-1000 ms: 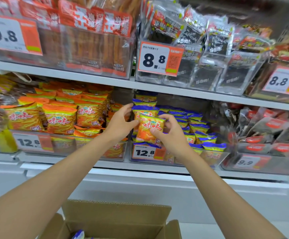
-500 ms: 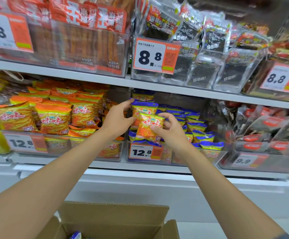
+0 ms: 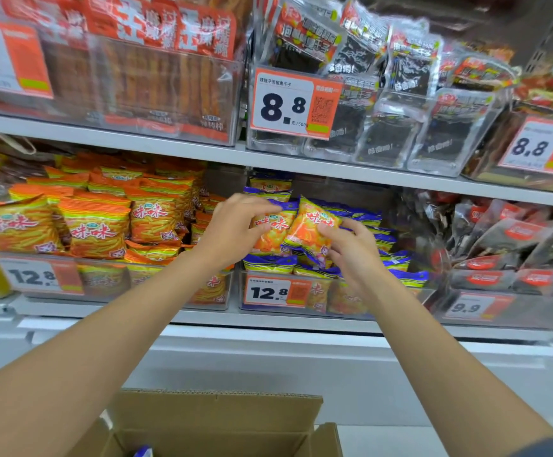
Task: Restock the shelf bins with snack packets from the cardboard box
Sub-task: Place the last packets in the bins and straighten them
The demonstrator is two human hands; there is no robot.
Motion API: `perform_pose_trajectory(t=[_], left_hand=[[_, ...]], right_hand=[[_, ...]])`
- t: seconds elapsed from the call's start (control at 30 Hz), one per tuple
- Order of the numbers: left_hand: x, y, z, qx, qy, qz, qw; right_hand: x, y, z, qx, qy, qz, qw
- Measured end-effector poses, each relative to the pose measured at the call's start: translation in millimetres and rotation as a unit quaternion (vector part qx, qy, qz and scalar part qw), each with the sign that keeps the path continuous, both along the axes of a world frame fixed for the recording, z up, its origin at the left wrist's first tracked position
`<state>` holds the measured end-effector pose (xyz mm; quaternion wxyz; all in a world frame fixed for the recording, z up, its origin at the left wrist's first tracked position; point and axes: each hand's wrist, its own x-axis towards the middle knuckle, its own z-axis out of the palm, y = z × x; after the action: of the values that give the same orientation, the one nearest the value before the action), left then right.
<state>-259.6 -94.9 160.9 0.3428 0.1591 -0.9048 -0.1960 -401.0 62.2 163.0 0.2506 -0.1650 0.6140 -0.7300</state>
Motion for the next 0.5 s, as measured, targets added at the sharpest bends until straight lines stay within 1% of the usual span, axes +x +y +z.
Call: perform_pose_trajectory(t=[0.07,0.1,0.17,0.27,0.37,0.5], left_hand=[[-0.3,-0.8,-0.1,-0.032,-0.035,0.006,0.999],[-0.7,-2.9,-1.1,-0.027,-0.049,0.016,0.998],[-0.5,-5.4,-4.2,0.013,-0.051,0.03,0.998],[0.6,-2.3,-9.6,0.08,-0.041,0.014,0.996],[1.8,0.2,-14.1,0.081,-0.042,-0.003,0.996],[1.9,-1.3,-15.3,0.09,-0.042,0.001,0.995]], right_hand=[[-2.0,-3.3,-0.2,0.011,0.036,-0.049,0.998],[-3.9,-3.5,0.5,0.013,0.053,-0.073,0.996],[-9.6,-2.7,2.9,0.024,0.077,-0.099,0.992],[-22.1,-5.7,3.5,0.049,0.1,-0.104,0.988],[-35.9,-13.3,6.9,0.051,0.12,-0.099,0.987],[-57.6,-25.9,4.5,0.082,0.165,-0.103,0.978]])
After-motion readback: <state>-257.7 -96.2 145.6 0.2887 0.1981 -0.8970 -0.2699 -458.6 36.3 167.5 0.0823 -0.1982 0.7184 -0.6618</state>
